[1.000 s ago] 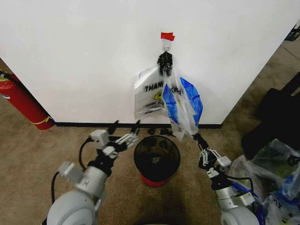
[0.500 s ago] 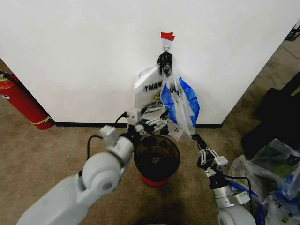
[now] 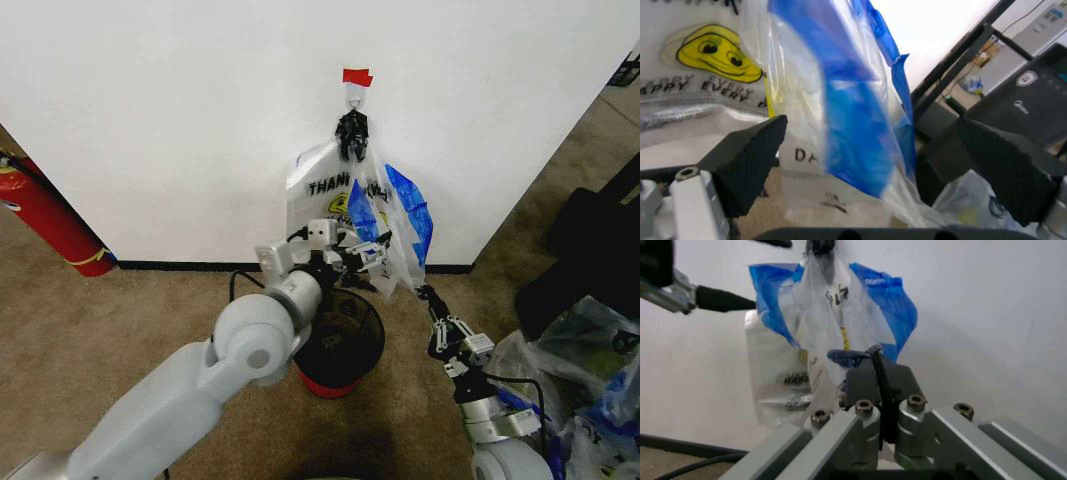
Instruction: Pick up the garbage bag from the wall and place it over the trash bin.
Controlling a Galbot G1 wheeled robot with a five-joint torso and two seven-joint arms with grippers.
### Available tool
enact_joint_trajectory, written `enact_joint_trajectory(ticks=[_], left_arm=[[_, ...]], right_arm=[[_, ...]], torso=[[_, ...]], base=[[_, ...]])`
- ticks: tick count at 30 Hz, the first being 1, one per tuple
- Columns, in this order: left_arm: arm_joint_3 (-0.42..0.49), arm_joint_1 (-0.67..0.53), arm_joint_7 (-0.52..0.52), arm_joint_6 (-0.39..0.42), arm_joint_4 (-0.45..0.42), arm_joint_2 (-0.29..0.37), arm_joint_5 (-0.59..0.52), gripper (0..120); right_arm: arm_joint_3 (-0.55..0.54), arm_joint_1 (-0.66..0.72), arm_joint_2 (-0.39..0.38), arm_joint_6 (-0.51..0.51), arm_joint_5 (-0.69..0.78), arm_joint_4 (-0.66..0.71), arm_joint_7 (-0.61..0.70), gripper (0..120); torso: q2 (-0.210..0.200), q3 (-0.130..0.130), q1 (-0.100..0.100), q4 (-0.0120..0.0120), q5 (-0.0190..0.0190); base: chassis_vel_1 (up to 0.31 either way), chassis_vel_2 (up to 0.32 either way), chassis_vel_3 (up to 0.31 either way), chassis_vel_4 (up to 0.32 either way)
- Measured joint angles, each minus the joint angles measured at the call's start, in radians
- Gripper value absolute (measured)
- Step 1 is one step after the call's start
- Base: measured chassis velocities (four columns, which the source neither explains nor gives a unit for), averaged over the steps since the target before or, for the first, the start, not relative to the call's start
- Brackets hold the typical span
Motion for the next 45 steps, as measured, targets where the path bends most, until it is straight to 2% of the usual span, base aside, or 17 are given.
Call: enact_joint_trajectory(ticks=[3, 7, 12, 15, 17, 18, 19, 21, 26, 31, 42, 45], left_arm=[[0.005, -0.013, -0.001, -0.001, 0.025, -0.015, 0.016, 98], [0.009, -0.023, -0.006, -0.004, 0.048, -0.023, 0.031, 88], [0.009, -0.024, -0.014, -0.013, 0.054, -0.021, 0.036, 65], [0.009, -0.024, -0.014, -0.013, 0.054, -0.02, 0.037, 58], [0.005, -0.021, -0.015, -0.014, 0.051, -0.018, 0.038, 48], [0.005, -0.021, -0.015, -0.014, 0.051, -0.018, 0.038, 48], [0.0, -0.017, -0.016, -0.014, 0.044, -0.012, 0.038, 39], [-0.002, -0.015, -0.016, -0.014, 0.042, -0.009, 0.038, 38], [-0.025, 0.005, -0.015, -0.012, 0.016, 0.023, 0.046, 15], [-0.034, 0.016, -0.014, -0.01, 0.005, 0.031, 0.047, 0], [-0.06, 0.016, -0.011, -0.009, 0.005, 0.034, 0.047, 0], [-0.074, 0.019, -0.009, -0.009, 0.011, 0.041, 0.046, 0]], right_arm=[[0.003, -0.003, -0.001, -0.003, 0.002, 0.006, 0.002, 0], [0.006, -0.008, 0.001, -0.005, 0.004, 0.011, 0.002, 0], [0.009, -0.01, 0.007, -0.005, 0.004, 0.011, 0.002, 0], [0.009, -0.009, 0.008, -0.005, 0.004, 0.011, 0.002, 0], [0.008, -0.006, 0.009, -0.005, 0.003, 0.01, 0.003, 0], [0.008, -0.006, 0.009, -0.005, 0.003, 0.01, 0.003, 0], [0.007, -0.004, 0.009, -0.005, 0.001, 0.01, 0.005, 0], [0.006, -0.003, 0.009, -0.005, 0.001, 0.009, 0.005, 0], [0.004, 0.001, 0.007, -0.011, 0.002, 0.01, 0.009, 0], [-0.001, 0.005, 0.007, -0.017, 0.001, 0.014, 0.01, 0], [0.028, -0.036, -0.013, -0.016, 0.005, 0.037, -0.023, 0], [0.084, -0.07, -0.047, 0.005, 0.105, 0.03, -0.181, 4]], torso=[[0.0, 0.0, 0.0, 0.0003, -0.0001], [0.0, 0.0, 0.0, 0.0004, -0.0001], [0.0, 0.0, 0.0, 0.0004, -0.0001], [0.0, 0.0, 0.0, 0.0004, -0.0001], [0.0, 0.0, 0.0, 0.0003, -0.0001], [0.0, 0.0, 0.0, 0.0003, -0.0002], [0.0, 0.0, 0.0, 0.0004, -0.0001], [0.0, 0.0, 0.0, 0.0004, -0.0001], [0.0, 0.0, 0.0, 0.0004, -0.0002], [0.0, 0.0, 0.0, 0.0004, -0.0002], [0.0, 0.0, 0.0, 0.0004, -0.0002], [0.0, 0.0, 0.0, 0.0, -0.0001]], base=[[0.0, 0.0, 0.0, 0.0], [0.0, 0.0, 0.0, 0.0], [0.0, 0.0, 0.0, 0.0], [0.0, 0.0, 0.0, 0.0], [0.0, 0.0, 0.0, 0.0], [0.0, 0.0, 0.0, 0.0], [0.0, 0.0, 0.0, 0.0], [0.0, 0.0, 0.0, 0.0], [0.0, 0.0, 0.0, 0.0], [0.0, 0.0, 0.0, 0.0], [0.0, 0.0, 0.0, 0.0], [0.0, 0.0, 0.0, 0.0]])
